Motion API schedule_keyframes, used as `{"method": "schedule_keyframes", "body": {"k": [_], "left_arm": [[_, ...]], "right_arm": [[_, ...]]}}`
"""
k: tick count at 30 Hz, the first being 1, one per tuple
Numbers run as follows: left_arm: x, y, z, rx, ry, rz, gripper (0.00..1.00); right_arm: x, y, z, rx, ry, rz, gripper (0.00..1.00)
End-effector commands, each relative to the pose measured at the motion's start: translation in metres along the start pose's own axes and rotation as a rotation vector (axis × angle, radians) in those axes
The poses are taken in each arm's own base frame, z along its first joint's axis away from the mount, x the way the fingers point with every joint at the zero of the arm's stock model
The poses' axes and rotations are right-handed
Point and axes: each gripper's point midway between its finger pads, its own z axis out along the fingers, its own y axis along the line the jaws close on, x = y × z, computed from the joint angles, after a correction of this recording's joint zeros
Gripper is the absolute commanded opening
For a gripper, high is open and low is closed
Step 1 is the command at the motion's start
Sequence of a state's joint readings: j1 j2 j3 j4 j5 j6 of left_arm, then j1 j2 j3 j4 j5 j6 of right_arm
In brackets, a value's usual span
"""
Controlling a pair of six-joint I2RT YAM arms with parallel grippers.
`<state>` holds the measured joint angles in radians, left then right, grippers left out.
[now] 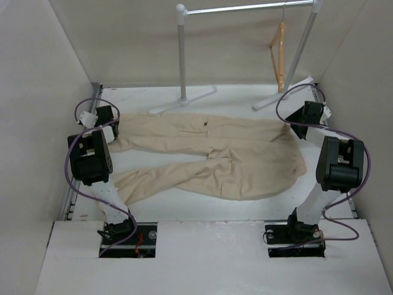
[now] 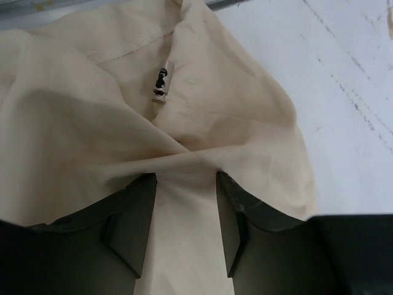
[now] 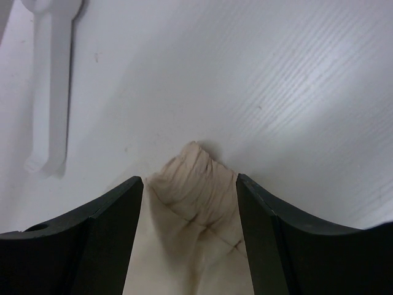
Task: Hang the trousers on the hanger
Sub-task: Flatten out the trousers at the center of the board.
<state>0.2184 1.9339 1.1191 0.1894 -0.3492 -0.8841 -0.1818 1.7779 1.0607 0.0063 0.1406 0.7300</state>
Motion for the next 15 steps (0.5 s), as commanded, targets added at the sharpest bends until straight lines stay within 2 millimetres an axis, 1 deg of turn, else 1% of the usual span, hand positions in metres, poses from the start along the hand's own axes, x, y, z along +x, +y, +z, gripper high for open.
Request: {"method": "schedule_keyframes", "body": {"k": [1,2,4,6,7,8,10,12,13,14,15], "left_arm": [[0.0,-0.007,-0.013,0.03,-0.017,-0.053,0.43],[0.004,-0.019,-0.022,0.069,-0.014,-0.046,0.43],[0.007,-0.037,-0.042,0.124,-0.027,-0.036,0.45],[0.014,-0.055,-0.069,0.193,-0.042,-0.014,0.46],[0.019,-0.061,-0.078,0.217,-0.042,-0.004,0.47],[0.028,-0.068,-0.091,0.253,-0.038,0.016,0.47],[0.047,-0.077,-0.115,0.312,-0.021,0.05,0.48],[0.07,-0.083,-0.136,0.368,0.008,0.086,0.48],[0.08,-0.082,-0.145,0.387,0.022,0.103,0.48],[0.089,-0.08,-0.152,0.404,0.036,0.117,0.48],[0.099,-0.08,-0.16,0.422,0.055,0.131,0.48]], "right_arm": [[-0.011,0.02,0.007,-0.036,-0.01,-0.003,0.69],[-0.006,0.017,0.012,-0.021,0.015,-0.003,0.69],[0.001,0.015,0.017,-0.011,0.044,-0.005,0.67],[0.004,0.012,0.018,-0.007,0.055,-0.005,0.65],[0.005,0.012,0.019,-0.008,0.059,-0.006,0.64],[0.006,0.012,0.019,-0.012,0.066,-0.013,0.62],[0.012,0.013,0.021,-0.015,0.089,-0.021,0.58],[0.017,0.012,0.025,-0.009,0.111,-0.023,0.45],[0.02,0.012,0.027,-0.009,0.119,-0.022,0.35],[0.019,0.012,0.027,-0.011,0.12,-0.015,0.21],[0.017,0.011,0.027,-0.011,0.112,-0.005,0.14]]}}
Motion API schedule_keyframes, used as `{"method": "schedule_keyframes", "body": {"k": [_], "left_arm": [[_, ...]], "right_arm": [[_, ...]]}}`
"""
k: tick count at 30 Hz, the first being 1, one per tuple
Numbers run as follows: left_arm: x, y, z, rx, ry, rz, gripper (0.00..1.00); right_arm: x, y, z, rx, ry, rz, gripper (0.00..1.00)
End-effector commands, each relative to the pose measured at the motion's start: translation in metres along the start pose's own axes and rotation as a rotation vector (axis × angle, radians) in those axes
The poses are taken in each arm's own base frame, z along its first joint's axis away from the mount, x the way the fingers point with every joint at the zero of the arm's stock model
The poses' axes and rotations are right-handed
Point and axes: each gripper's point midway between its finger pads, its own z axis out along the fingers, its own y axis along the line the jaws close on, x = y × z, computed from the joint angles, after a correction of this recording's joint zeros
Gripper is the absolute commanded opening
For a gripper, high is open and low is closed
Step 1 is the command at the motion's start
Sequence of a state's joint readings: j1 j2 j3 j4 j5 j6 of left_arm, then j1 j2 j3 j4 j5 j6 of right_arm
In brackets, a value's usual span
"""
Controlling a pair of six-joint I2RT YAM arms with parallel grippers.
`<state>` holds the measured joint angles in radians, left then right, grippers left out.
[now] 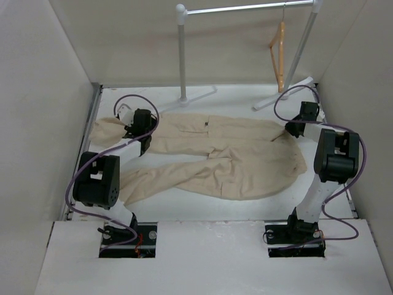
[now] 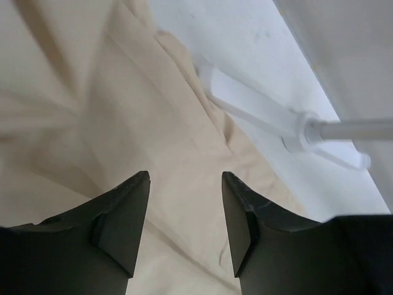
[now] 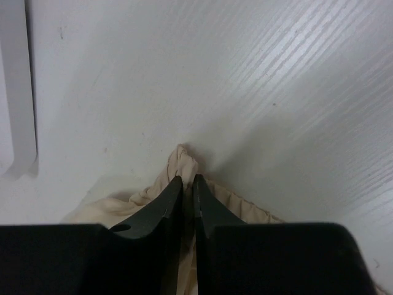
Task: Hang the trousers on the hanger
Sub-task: Flatten out the trousers at the center of the board.
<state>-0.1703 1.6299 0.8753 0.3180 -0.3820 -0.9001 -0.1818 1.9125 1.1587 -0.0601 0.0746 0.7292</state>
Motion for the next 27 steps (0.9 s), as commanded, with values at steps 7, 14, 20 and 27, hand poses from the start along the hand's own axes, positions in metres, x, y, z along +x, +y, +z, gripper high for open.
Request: {"method": "schedule_keyframes", "body": {"k": [7,14,20,27], "left_arm": [[0.062,-0.01,-0.057,0.147,0.13,0.126,0.49],[0.03,0.037,-0.074,0.076,0.099,0.14,0.51],[0.008,0.098,-0.101,-0.051,0.085,0.151,0.52],[-0.003,0.157,-0.174,-0.212,0.121,0.15,0.49]], "right_arm": [[-0.079,0.018,-0.029,-0.035,-0.207,0.1,0.07],[-0.141,0.024,-0.024,-0.031,-0.325,0.178,0.13],[-0.139,0.044,-0.051,-0.092,-0.335,0.17,0.69],[-0.048,0.063,-0.143,-0.27,-0.302,0.097,0.63]]}}
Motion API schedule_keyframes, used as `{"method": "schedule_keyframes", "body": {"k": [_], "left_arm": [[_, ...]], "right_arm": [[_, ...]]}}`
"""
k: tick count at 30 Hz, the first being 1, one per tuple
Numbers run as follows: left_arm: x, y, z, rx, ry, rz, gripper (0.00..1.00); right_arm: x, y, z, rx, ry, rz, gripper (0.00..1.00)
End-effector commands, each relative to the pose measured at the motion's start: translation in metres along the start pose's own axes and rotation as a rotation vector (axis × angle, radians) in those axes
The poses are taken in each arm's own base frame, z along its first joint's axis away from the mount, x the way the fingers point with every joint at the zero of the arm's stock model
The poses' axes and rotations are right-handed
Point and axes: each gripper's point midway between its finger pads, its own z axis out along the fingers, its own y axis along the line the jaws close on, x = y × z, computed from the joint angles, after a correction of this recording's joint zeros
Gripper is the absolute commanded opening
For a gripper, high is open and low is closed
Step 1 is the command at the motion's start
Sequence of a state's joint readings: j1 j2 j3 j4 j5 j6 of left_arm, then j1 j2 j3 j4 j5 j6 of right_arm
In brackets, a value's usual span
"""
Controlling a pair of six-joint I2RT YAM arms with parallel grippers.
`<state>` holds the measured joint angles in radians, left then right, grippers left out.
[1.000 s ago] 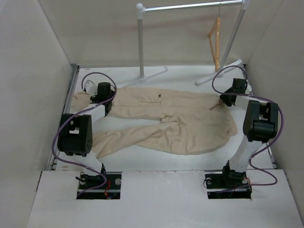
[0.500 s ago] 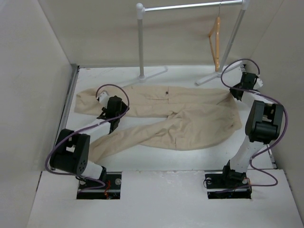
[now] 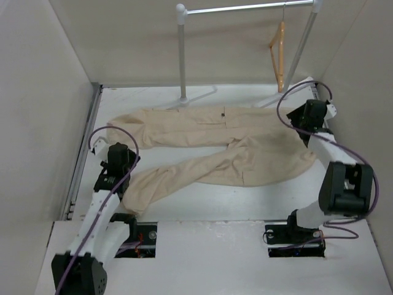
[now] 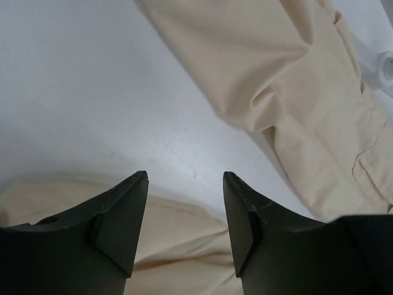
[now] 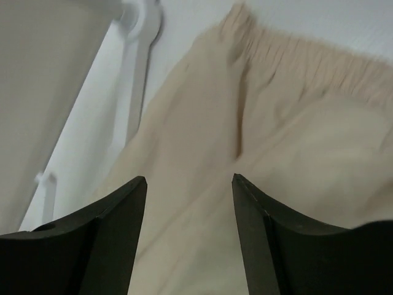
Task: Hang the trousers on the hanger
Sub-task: Flatten out the trousers at the center of the board.
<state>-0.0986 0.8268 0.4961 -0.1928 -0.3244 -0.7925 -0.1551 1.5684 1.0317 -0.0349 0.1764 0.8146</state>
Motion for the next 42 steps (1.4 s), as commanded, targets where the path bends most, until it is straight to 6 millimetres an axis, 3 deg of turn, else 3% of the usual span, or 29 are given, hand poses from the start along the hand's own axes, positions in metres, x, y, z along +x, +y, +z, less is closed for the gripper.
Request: {"method": "schedule_keyframes", "body": {"k": [1,4,5,7,9,12,15,19,27,36,42], "left_arm": [[0.018,0.047,-0.037,-0.138,0.08,0.051,0.47],[0.036,0.05,-0.065,-0.106,0.15,0.089,0.24],[0.047,0.042,-0.074,-0.065,0.188,0.123,0.21],[0.065,0.039,-0.085,-0.067,0.262,0.191,0.21],[0.081,0.04,-0.089,-0.078,0.303,0.311,0.3],[0.088,0.047,-0.09,-0.143,0.288,0.518,0.43],[0.087,0.055,-0.093,-0.22,0.253,0.643,0.47],[0.094,0.052,-0.097,-0.222,0.252,0.721,0.48],[0.116,0.048,-0.11,-0.247,0.292,0.963,0.47],[0.113,0.049,-0.109,-0.241,0.284,0.909,0.48],[0.135,0.048,-0.104,-0.229,0.287,0.98,0.4]], "right_arm": [[0.002,0.037,-0.059,-0.181,-0.062,0.007,0.58],[0.02,0.044,-0.093,-0.249,-0.041,-0.037,0.36],[0.024,0.046,-0.102,-0.264,-0.032,-0.058,0.3],[0.035,0.052,-0.117,-0.298,-0.014,-0.097,0.27],[0.049,0.058,-0.13,-0.333,0.014,-0.139,0.3],[0.073,0.067,-0.147,-0.387,0.057,-0.2,0.47],[0.1,0.071,-0.162,-0.431,0.101,-0.253,0.56],[0.122,0.072,-0.172,-0.463,0.141,-0.285,0.59],[0.111,0.072,-0.189,-0.501,0.116,-0.29,0.64],[0.108,0.076,-0.195,-0.522,0.114,-0.291,0.66],[0.094,0.077,-0.208,-0.554,0.089,-0.278,0.66]]}}
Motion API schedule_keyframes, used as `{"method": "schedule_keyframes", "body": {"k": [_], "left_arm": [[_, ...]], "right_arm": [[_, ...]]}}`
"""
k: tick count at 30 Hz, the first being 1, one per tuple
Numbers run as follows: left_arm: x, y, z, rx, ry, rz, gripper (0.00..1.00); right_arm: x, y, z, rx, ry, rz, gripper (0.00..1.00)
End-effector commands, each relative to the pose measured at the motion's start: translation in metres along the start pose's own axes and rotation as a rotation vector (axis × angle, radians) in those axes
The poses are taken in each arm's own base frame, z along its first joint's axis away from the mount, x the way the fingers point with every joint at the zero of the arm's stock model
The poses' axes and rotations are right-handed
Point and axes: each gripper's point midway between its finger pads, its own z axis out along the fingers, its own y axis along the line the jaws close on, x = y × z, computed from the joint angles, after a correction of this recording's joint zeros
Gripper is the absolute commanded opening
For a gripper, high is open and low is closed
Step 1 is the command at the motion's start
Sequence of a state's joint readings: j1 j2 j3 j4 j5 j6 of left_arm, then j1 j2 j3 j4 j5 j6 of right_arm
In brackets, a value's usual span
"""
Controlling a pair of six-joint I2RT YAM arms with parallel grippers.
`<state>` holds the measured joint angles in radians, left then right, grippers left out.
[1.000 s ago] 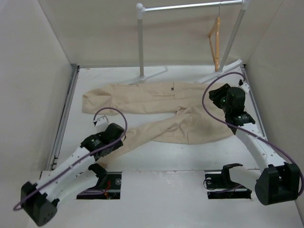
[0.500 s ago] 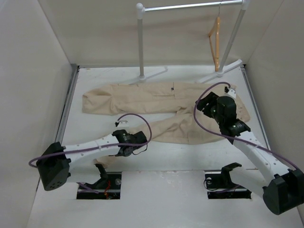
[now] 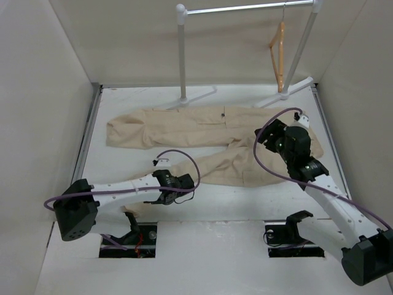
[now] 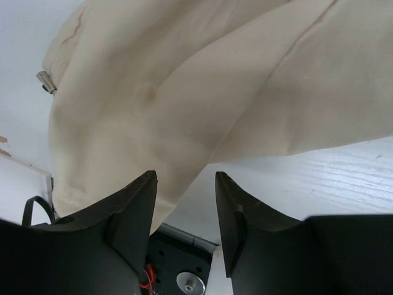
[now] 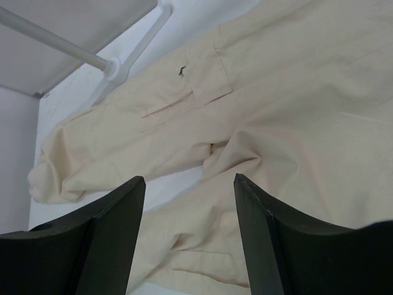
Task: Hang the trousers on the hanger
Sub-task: Flatten out the trousers at the center of the board.
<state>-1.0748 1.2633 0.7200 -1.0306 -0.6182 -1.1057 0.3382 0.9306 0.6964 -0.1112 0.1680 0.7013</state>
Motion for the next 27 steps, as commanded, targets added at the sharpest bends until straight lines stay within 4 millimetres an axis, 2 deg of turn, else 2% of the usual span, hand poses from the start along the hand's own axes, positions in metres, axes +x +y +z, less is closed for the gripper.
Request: {"method": "schedule_keyframes", "body": {"k": [1,4,8,13,17,21,23,27], "left_arm": [[-0.001,-0.005,0.002,0.003,-0.027,-0.001,0.38],[-0.003,-0.003,0.004,0.0,-0.04,-0.012,0.32],[-0.005,0.0,0.007,-0.01,-0.058,-0.013,0.12],[-0.007,0.002,0.006,0.007,-0.083,-0.031,0.0],[-0.01,0.005,0.004,0.038,-0.099,-0.068,0.0],[-0.013,0.007,-0.002,0.011,-0.096,-0.035,0.32],[-0.013,0.003,-0.001,-0.01,-0.09,-0.011,0.38],[-0.011,-0.007,0.004,-0.033,-0.085,0.021,0.36]], "right_arm": [[-0.023,0.011,-0.012,-0.044,-0.057,-0.009,0.66],[-0.027,0.011,-0.015,-0.046,-0.065,-0.009,0.66],[-0.024,0.012,-0.016,-0.055,-0.061,-0.001,0.65],[-0.025,0.006,-0.019,-0.048,-0.071,0.003,0.65],[-0.024,0.008,-0.023,-0.061,-0.074,0.006,0.67],[-0.023,0.007,-0.023,-0.06,-0.073,0.008,0.7],[-0.022,0.007,-0.023,-0.064,-0.072,0.014,0.7],[-0.023,0.01,-0.028,-0.081,-0.081,0.018,0.7]]}}
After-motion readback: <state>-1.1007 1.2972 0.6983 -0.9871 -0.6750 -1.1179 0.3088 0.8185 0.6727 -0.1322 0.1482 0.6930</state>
